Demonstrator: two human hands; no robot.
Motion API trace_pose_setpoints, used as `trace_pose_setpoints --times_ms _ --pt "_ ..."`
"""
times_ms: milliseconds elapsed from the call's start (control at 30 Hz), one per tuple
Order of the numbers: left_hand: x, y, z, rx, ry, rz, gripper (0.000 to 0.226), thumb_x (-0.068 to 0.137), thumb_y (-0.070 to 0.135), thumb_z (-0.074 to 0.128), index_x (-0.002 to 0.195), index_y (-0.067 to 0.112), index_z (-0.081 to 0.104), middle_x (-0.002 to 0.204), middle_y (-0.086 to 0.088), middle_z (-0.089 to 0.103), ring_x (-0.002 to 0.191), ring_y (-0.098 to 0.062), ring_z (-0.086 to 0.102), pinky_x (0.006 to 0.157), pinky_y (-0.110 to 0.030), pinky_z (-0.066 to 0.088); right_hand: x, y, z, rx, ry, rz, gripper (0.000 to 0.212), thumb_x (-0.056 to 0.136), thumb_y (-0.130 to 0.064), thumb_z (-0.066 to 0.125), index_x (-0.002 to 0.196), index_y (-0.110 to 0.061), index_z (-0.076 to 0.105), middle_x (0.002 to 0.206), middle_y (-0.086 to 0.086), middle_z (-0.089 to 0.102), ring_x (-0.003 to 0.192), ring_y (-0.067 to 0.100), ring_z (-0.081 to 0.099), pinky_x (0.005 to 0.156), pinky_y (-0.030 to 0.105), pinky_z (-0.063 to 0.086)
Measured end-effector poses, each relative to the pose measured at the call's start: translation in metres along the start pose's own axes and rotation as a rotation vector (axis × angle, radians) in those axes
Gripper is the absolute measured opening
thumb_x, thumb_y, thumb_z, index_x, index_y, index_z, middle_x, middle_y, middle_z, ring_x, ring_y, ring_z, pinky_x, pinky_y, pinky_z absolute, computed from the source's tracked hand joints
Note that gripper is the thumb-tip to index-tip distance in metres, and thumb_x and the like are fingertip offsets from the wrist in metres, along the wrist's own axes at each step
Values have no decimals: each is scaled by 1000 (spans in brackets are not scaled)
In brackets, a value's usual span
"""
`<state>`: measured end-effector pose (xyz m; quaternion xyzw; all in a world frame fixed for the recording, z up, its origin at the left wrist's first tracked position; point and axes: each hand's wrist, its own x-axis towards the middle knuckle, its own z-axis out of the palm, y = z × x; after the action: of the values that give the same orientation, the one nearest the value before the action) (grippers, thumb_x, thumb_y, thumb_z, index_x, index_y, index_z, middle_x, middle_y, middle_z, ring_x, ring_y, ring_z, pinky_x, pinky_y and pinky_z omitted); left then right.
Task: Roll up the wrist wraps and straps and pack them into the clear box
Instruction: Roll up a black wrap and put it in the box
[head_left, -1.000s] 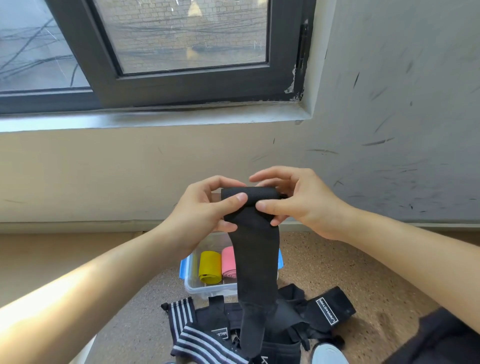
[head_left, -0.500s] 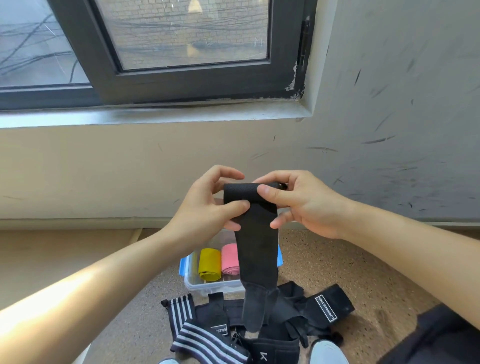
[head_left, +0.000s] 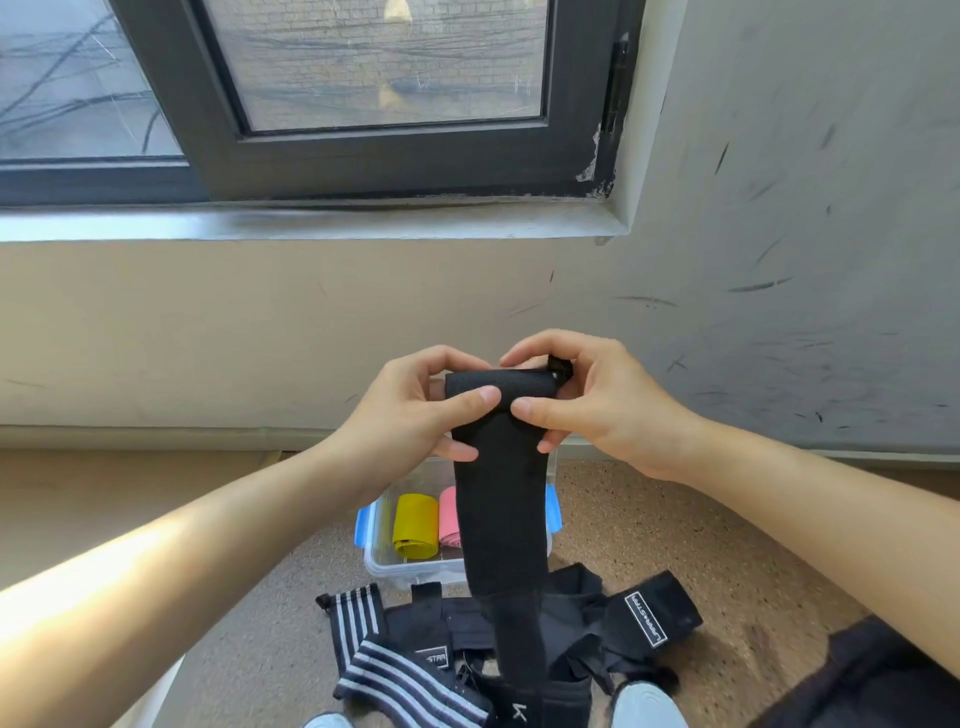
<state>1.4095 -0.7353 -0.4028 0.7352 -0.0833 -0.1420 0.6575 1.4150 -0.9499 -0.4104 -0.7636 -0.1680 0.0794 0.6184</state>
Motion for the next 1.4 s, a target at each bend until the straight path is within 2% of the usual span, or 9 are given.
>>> trace_pose_setpoints --times_ms 133,233,433,600,767,933,1033,1200,1400 --pt "0 -3 -2 70 36 90 18 92 5 72 108 12 67 95 -9 75 82 -18 76 56 -25 59 1 -4 -2 164 -15 132 33 94 -30 65 125 -16 65 109 12 69 95 20 73 60 34 62" --pt "2 -6 -5 125 65 187 20 89 2 74 103 14 67 96 -10 74 76 -15 75 55 -24 56 2 -6 -5 257 -125 221 47 96 -43 55 126 -10 67 107 9 68 96 20 70 61 34 63" --pt "0 -8 -3 235 100 307 24 89 2 75 106 16 67 96 -3 73 81 -17 74 55 -26 57 4 -1 -7 293 -108 219 32 99 -21 59 126 -5 65 115 19 66 105 31 71 64 30 62" --pt "-1 -4 -5 82 -16 68 27 91 14 73 117 15 64 101 -3 74 94 -19 76 66 -36 64 3 0 -8 269 -74 140 25 98 -11 60 122 -4 65 99 7 73 98 27 74 69 33 63" --pt "0 -3 -7 -9 -48 -52 44 85 43 66 114 10 69 102 -10 74 96 -23 76 71 -37 63 2 1 -6 222 -52 73 25 95 1 63 120 -4 65 104 15 70 101 27 73 76 34 62" --pt "1 -3 -6 1 23 -23 18 94 20 70 111 13 71 97 -9 74 89 -20 76 62 -28 62 2 0 -2 136 -58 54 30 93 8 65 119 -7 64 111 17 65 105 34 70 73 36 63" --pt "1 -2 -6 30 65 34 19 92 13 72 111 14 71 97 -9 75 82 -13 75 59 -23 58 3 -1 -2 178 -59 107 37 93 -1 68 127 -13 60 123 22 61 109 34 69 72 39 63" --pt "2 -4 -5 80 107 168 23 88 9 77 108 18 70 101 -11 76 81 -11 74 59 -23 55 5 0 0 288 -166 247 49 93 -43 59 132 -15 60 129 14 66 113 29 70 68 40 63" --pt "3 -8 -7 169 94 268 27 88 5 77 107 23 68 99 -4 73 82 -16 71 55 -31 58 6 3 4 381 -128 237 42 93 -34 63 126 -9 63 118 16 64 106 30 72 53 29 60"
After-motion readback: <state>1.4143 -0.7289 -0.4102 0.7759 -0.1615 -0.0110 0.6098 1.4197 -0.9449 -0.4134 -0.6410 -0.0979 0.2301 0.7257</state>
